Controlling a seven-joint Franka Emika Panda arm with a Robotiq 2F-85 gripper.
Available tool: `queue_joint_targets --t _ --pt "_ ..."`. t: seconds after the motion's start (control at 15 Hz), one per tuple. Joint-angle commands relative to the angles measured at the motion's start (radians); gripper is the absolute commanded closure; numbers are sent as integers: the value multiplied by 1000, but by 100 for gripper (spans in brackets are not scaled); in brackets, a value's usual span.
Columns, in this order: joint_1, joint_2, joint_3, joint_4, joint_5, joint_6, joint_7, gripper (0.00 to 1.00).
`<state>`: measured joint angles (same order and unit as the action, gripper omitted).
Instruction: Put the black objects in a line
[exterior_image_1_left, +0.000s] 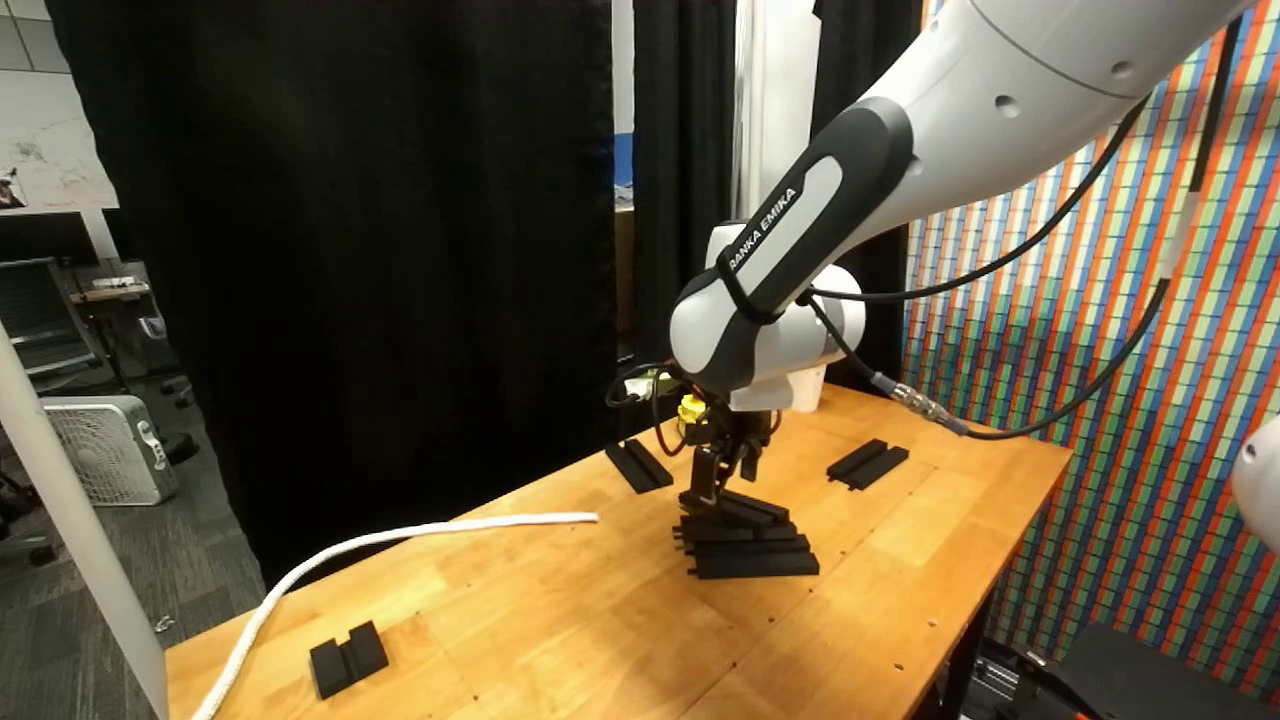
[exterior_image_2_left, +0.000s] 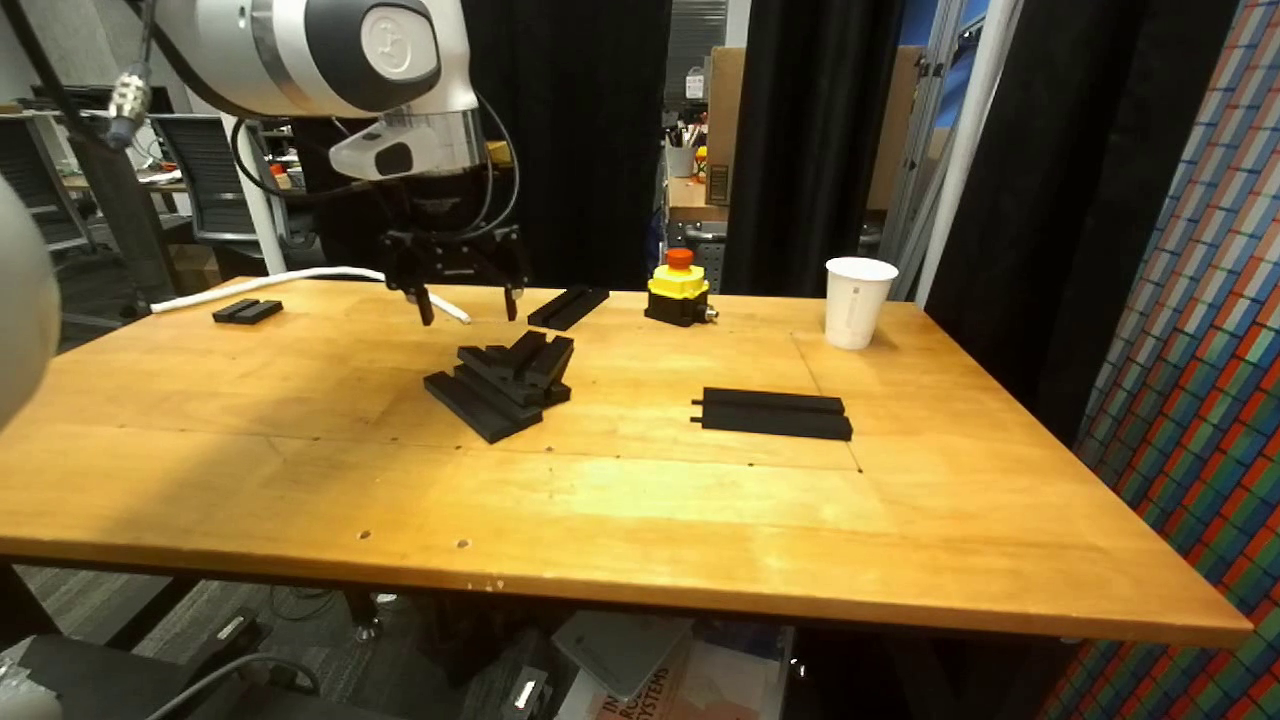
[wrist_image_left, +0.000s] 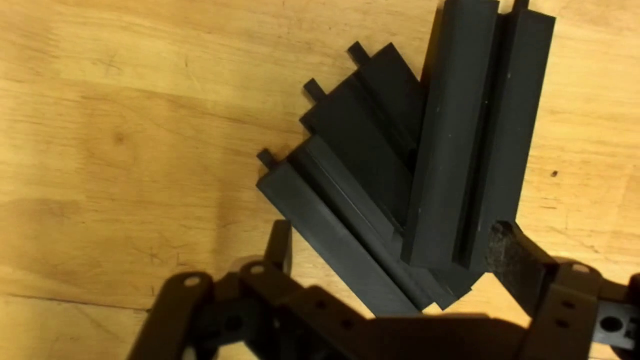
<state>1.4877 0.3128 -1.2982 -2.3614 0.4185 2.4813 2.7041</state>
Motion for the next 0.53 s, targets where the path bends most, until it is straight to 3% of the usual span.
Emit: queue_joint_targets --t 0.0,0.33,0.4,0.47 --pt "-45 -11 -5 4 -2 -16 -33 0" --pt "-149 -11 54 6 25 -11 -102 0" --pt "-244 -70 145 2 -57 18 -57 0" --pt "-292 -73 190 6 -61 21 -68 0"
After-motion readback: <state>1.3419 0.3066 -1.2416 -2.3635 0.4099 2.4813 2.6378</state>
